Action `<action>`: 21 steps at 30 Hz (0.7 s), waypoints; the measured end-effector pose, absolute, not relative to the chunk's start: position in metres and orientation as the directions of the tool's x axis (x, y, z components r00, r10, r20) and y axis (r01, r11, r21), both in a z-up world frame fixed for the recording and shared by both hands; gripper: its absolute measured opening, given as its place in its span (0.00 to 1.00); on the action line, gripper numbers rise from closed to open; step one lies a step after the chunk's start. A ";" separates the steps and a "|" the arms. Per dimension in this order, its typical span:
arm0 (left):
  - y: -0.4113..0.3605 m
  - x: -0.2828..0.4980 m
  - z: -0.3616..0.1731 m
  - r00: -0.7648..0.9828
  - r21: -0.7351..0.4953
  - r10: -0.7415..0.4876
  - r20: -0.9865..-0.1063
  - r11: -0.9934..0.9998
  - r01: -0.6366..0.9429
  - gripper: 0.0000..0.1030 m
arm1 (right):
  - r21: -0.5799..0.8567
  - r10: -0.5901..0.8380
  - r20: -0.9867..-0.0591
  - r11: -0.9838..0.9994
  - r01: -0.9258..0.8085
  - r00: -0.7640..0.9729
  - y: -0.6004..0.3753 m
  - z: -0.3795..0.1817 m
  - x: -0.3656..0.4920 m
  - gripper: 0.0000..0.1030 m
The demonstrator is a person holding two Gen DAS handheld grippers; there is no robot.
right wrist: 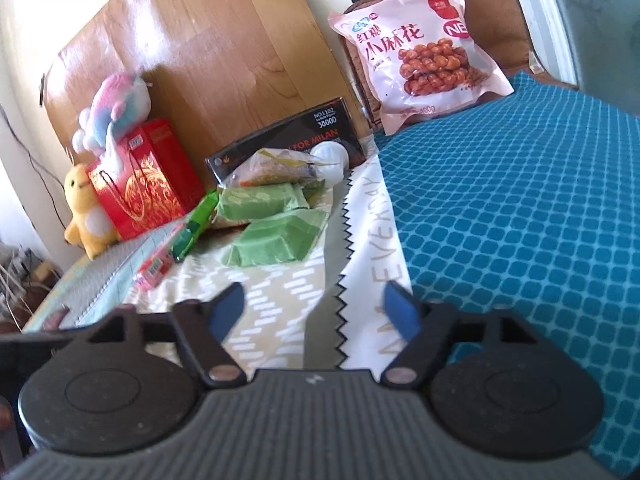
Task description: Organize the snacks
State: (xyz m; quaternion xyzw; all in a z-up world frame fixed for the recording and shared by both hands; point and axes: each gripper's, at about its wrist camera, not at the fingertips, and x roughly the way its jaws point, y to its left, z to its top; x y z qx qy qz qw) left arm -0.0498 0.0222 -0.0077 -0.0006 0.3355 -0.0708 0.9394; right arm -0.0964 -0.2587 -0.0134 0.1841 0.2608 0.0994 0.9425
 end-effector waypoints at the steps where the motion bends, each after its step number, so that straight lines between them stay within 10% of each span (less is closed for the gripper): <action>1: 0.022 -0.050 -0.008 0.765 -0.050 -0.135 -0.630 0.990 0.133 1.00 | 0.392 0.277 -0.464 0.916 -0.085 0.841 -0.254 -0.012 -0.097 0.64; 10: 0.029 -0.051 -0.007 0.769 -0.088 -0.164 -0.618 0.986 0.140 1.00 | 0.211 0.238 -0.396 0.964 -0.165 0.887 -0.235 0.031 -0.080 0.54; 21: 0.036 -0.055 -0.006 0.771 -0.158 -0.235 -0.592 0.972 0.175 1.00 | -0.340 0.132 -0.443 0.891 -0.302 0.887 -0.184 0.067 -0.015 0.52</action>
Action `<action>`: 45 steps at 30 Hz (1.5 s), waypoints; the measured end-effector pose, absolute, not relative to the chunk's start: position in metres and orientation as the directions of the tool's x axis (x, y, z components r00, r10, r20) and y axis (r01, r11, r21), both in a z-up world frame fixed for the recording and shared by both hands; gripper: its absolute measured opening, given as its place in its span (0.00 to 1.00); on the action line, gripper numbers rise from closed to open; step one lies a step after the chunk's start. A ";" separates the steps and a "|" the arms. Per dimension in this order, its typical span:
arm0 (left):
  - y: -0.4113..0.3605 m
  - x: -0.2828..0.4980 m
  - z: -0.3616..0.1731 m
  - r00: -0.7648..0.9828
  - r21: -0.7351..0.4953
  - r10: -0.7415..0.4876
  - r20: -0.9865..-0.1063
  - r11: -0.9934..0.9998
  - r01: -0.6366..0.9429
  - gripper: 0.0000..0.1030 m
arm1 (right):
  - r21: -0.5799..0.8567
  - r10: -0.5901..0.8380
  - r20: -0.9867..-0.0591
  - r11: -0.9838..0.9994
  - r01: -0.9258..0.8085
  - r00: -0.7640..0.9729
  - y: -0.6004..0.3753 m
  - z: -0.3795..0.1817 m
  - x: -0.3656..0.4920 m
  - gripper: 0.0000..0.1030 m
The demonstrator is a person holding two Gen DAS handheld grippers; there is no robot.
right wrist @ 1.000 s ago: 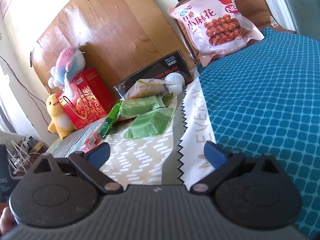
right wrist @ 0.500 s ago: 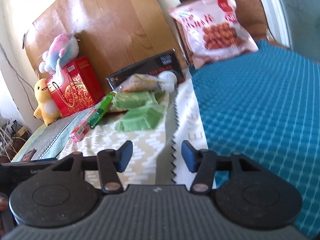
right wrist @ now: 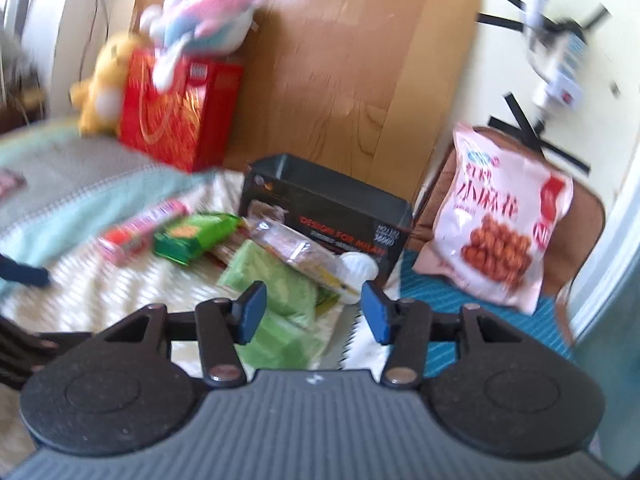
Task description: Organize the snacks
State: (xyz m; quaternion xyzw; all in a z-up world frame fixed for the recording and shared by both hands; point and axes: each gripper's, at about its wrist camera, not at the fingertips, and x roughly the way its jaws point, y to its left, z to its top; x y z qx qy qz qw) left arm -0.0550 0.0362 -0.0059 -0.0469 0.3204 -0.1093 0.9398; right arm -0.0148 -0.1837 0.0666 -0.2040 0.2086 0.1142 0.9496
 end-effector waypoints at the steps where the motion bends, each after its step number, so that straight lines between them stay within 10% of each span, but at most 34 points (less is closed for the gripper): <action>1: 0.036 -0.055 -0.006 0.769 -0.161 -0.244 -0.591 0.970 0.184 1.00 | -0.362 0.124 -0.458 0.878 -0.312 0.881 -0.181 0.067 -0.006 0.50; 12: 0.026 -0.058 -0.007 0.759 -0.119 -0.256 -0.599 0.965 0.232 1.00 | -0.525 0.126 -0.474 0.754 -0.395 0.871 -0.149 0.051 0.046 0.40; 19: 0.054 -0.055 0.015 0.746 -0.246 -0.298 -0.596 0.952 0.183 0.99 | -0.324 0.267 -0.505 0.823 -0.467 0.821 -0.177 0.075 0.052 0.03; 26: 0.047 -0.028 0.154 0.815 -0.061 -0.242 -0.526 0.967 0.247 1.00 | -0.272 0.322 -0.437 0.843 -0.465 0.840 -0.216 0.137 0.040 0.09; 31: 0.005 0.033 0.229 0.751 0.147 -0.133 -0.647 0.945 0.293 1.00 | 0.077 0.478 -0.477 0.859 -0.507 0.738 -0.266 0.193 0.031 0.20; 37: -0.018 0.057 0.325 0.873 0.171 -0.182 -0.453 0.943 0.286 1.00 | 0.265 0.568 -0.307 0.822 -0.504 0.764 -0.309 0.266 0.006 0.43; 39: -0.020 0.066 0.315 0.864 0.091 -0.251 -0.436 0.943 0.320 1.00 | 0.368 0.619 -0.290 0.776 -0.512 0.730 -0.316 0.250 0.014 0.45; 45: -0.043 0.149 0.168 0.593 -0.086 -0.275 -0.757 0.941 0.327 0.99 | 0.737 0.717 -0.457 0.636 -0.227 0.526 -0.305 0.108 0.078 0.46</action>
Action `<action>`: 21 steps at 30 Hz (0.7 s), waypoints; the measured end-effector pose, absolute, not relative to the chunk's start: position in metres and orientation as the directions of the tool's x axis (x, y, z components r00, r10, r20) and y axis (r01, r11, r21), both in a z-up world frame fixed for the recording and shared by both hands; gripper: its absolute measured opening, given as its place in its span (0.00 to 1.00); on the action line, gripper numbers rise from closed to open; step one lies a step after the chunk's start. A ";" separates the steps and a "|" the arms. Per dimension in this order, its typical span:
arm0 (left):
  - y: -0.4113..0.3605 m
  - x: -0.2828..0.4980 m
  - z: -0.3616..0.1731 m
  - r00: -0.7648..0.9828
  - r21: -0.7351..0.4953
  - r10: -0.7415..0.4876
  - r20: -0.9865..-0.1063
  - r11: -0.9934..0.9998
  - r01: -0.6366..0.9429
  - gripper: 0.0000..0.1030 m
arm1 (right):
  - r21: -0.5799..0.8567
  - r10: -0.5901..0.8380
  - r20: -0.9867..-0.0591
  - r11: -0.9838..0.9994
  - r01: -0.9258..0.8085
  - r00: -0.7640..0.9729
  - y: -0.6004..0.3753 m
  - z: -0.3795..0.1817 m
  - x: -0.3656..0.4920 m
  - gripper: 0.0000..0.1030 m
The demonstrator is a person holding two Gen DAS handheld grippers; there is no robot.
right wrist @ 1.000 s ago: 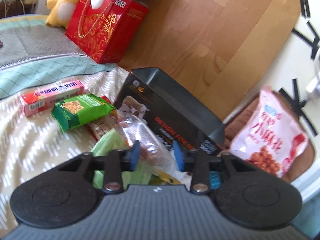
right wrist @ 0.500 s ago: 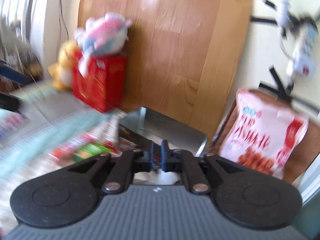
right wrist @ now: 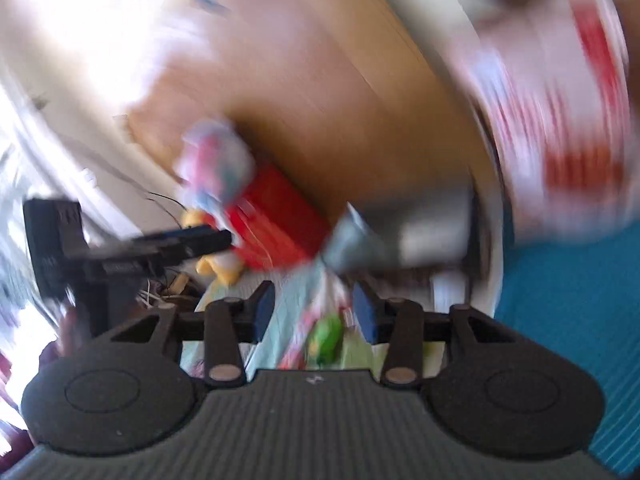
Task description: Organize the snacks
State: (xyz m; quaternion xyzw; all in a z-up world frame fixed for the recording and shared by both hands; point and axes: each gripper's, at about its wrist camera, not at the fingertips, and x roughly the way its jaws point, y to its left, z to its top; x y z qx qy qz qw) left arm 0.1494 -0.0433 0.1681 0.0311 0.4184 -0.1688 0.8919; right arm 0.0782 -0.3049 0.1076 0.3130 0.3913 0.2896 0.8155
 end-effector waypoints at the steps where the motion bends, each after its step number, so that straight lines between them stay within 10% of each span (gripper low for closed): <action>1: -0.043 0.163 0.144 0.546 -0.112 -0.270 -0.793 0.946 0.304 0.98 | 0.763 0.719 -0.480 0.625 -0.164 0.503 -0.305 0.086 0.088 0.46; 9: -0.027 0.210 0.056 0.343 -0.362 -0.428 -0.836 0.901 0.241 0.94 | 0.816 0.727 -0.523 0.578 0.014 0.445 -0.296 0.005 0.132 0.46; 13: -0.039 0.210 0.041 0.263 -0.423 -0.488 -0.832 0.866 0.268 0.57 | 0.823 0.744 -0.530 0.568 0.033 0.407 -0.275 -0.017 0.151 0.38; 21: -0.021 0.167 0.091 0.361 -0.445 -0.548 -0.755 0.832 0.332 0.46 | 0.776 0.740 -0.460 0.604 -0.182 0.491 -0.247 0.029 0.129 0.25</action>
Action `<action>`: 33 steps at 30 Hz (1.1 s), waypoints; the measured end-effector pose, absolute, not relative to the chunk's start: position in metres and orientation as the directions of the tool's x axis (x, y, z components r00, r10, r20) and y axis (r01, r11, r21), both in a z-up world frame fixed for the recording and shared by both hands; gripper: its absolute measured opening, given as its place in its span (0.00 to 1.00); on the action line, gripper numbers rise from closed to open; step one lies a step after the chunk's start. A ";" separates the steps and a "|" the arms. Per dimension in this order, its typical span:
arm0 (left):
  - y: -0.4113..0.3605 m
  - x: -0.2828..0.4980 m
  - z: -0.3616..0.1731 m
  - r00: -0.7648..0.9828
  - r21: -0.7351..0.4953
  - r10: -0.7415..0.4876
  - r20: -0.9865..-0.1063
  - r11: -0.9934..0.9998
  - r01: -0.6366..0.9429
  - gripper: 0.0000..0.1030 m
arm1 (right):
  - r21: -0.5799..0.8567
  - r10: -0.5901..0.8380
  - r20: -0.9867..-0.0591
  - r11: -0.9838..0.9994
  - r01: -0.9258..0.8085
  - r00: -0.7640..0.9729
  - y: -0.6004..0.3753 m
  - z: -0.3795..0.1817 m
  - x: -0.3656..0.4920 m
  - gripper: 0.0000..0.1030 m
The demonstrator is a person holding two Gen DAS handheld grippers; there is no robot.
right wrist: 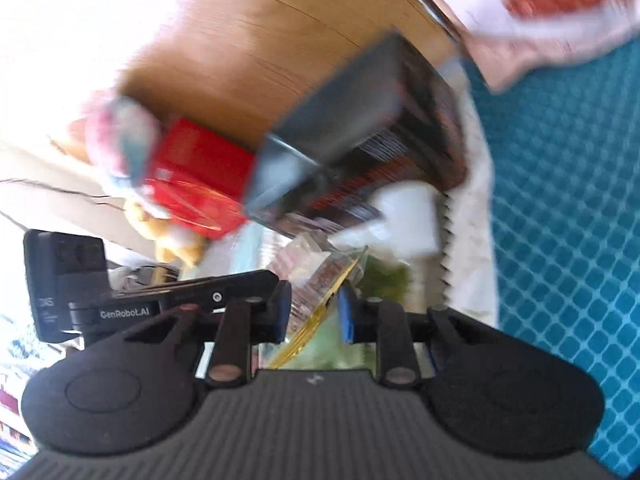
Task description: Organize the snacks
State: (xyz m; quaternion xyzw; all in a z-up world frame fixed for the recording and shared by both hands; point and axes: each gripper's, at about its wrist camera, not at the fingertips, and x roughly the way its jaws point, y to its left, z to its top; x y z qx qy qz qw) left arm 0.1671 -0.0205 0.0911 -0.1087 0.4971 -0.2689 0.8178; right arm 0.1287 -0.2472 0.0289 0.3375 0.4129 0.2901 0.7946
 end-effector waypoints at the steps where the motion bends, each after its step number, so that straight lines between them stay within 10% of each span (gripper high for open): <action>1: -0.017 0.167 0.102 0.388 -0.454 -0.561 -0.731 0.825 0.337 0.46 | 0.765 0.733 -0.437 0.608 -0.214 0.521 -0.245 0.038 0.130 0.24; 6: -0.016 0.198 0.140 0.538 -0.422 -0.539 -0.648 0.842 0.335 0.46 | 0.729 0.687 -0.357 0.628 -0.271 0.633 -0.233 0.062 0.172 0.24; 13: -0.007 0.238 0.104 0.578 -0.399 -0.446 -0.684 0.891 0.215 0.56 | 0.484 0.498 -0.469 0.836 -0.260 0.729 -0.215 0.042 0.197 0.36; 17: 0.035 0.204 0.095 0.598 -0.437 -0.484 -0.639 0.868 0.235 0.57 | 0.475 0.531 -0.394 0.816 -0.328 0.750 -0.240 0.031 0.149 0.36; 33: 0.055 0.059 0.066 0.644 -0.354 -0.393 -0.656 0.914 0.197 0.60 | 0.227 0.362 -0.614 0.932 -0.283 0.701 -0.209 -0.042 0.159 0.34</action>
